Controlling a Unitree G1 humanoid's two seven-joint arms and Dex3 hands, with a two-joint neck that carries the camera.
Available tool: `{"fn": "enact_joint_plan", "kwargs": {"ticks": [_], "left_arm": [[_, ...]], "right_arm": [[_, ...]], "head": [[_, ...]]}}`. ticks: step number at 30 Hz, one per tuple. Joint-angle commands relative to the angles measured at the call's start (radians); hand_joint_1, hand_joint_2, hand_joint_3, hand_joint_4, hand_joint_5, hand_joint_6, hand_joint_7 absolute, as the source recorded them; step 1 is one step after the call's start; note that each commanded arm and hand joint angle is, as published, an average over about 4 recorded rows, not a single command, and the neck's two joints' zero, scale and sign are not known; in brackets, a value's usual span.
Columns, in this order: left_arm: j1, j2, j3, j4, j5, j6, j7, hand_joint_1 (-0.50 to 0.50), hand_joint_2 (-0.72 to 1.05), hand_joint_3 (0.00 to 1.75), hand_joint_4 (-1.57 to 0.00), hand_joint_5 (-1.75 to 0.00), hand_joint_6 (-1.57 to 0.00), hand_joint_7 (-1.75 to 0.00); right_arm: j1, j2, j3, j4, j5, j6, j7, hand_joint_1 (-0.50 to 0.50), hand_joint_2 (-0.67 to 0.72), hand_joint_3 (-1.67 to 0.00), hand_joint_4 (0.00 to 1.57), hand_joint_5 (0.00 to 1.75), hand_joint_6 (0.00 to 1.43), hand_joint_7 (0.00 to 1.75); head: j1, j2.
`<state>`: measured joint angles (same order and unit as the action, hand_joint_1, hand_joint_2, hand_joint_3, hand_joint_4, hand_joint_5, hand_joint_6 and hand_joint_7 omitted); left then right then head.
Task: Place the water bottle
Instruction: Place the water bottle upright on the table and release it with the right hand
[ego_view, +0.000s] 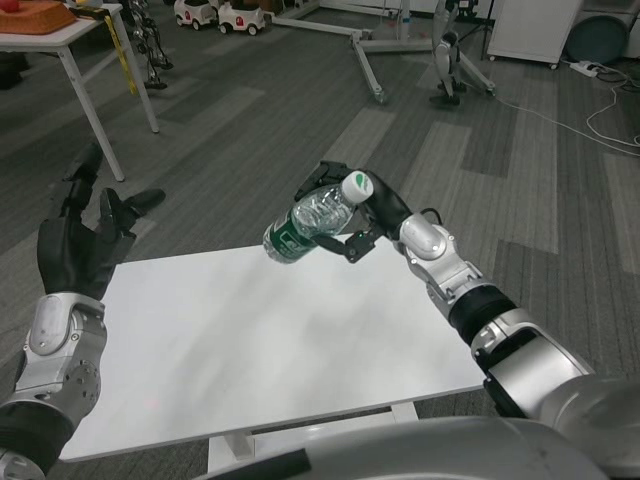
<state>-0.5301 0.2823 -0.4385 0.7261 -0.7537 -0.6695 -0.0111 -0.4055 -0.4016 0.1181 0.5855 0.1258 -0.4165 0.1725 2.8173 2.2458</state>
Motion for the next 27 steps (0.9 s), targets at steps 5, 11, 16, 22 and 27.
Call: {"fn": "enact_joint_plan", "kwargs": {"ticks": [5, 11, 16, 22, 27], "left_arm": [[0.013, 0.006, 0.007, -0.007, 0.002, -0.002, 0.002, -0.46, 1.05, 0.79, -0.7, -0.72, -0.26, -0.21], [0.012, 0.008, 0.007, -0.007, 0.001, -0.002, 0.002, -0.46, 1.05, 0.79, -0.7, -0.72, -0.26, -0.21], [0.012, 0.008, 0.007, -0.005, 0.0, -0.002, 0.002, -0.46, 1.05, 0.79, -0.68, -0.72, -0.26, -0.21], [0.012, 0.009, 0.008, -0.004, 0.0, -0.002, 0.002, -0.46, 1.05, 0.79, -0.7, -0.72, -0.26, -0.21], [0.011, 0.01, 0.008, -0.002, 0.0, -0.002, 0.002, -0.46, 1.05, 0.79, -0.68, -0.72, -0.26, -0.21]], "right_arm": [[0.051, -0.06, -0.077, -0.102, 0.015, 0.016, -0.002, -0.46, -0.41, -1.27, 1.39, 1.16, 1.03, 1.61], [0.093, -0.096, -0.122, -0.143, 0.017, 0.023, -0.002, -0.46, -0.41, -1.27, 1.38, 1.16, 1.03, 1.61], [0.123, -0.128, -0.134, -0.167, 0.017, 0.031, 0.004, -0.46, -0.4, -1.27, 1.37, 1.16, 1.02, 1.61], [0.152, -0.191, -0.136, -0.183, 0.015, 0.049, 0.014, -0.46, -0.35, -1.25, 1.37, 1.09, 0.98, 1.61], [0.152, -0.228, -0.14, -0.175, 0.001, 0.063, 0.046, -0.46, -0.35, -1.21, 1.37, 1.07, 0.97, 1.61]], "head": [[0.003, -0.001], [0.0, -0.004], [0.0, -0.005], [-0.002, -0.008], [0.001, -0.013]]}}
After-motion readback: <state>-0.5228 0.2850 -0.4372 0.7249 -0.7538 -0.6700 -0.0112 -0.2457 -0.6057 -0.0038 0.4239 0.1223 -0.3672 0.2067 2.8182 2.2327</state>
